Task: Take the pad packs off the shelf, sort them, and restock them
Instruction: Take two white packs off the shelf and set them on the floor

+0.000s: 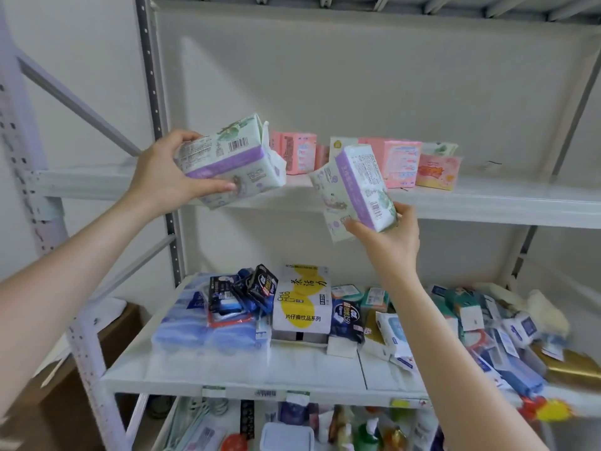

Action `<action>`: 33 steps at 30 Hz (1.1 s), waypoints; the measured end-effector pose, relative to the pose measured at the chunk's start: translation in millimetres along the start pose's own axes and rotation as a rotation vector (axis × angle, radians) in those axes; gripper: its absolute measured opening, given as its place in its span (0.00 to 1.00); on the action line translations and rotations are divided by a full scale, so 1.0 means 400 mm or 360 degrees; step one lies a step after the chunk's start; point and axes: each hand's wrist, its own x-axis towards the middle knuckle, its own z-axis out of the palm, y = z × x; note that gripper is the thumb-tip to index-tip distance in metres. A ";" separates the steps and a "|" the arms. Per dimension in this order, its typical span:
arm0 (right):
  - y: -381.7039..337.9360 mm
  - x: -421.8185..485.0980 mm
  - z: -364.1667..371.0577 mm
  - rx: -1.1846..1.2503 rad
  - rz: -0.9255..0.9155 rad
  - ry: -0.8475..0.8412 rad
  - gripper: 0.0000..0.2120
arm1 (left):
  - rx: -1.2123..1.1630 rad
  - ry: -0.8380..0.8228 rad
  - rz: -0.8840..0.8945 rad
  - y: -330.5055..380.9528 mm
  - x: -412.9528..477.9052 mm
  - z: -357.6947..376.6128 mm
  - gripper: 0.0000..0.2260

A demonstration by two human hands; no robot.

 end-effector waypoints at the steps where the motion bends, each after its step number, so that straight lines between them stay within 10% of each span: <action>1: 0.010 -0.020 -0.020 0.0001 0.0032 -0.0014 0.31 | 0.0006 -0.0032 -0.0025 0.006 -0.035 0.002 0.38; 33: 0.559 -1.084 -0.436 -0.0609 0.1182 -0.0615 0.29 | 0.0261 -0.1001 -0.1079 -0.238 -1.297 0.172 0.38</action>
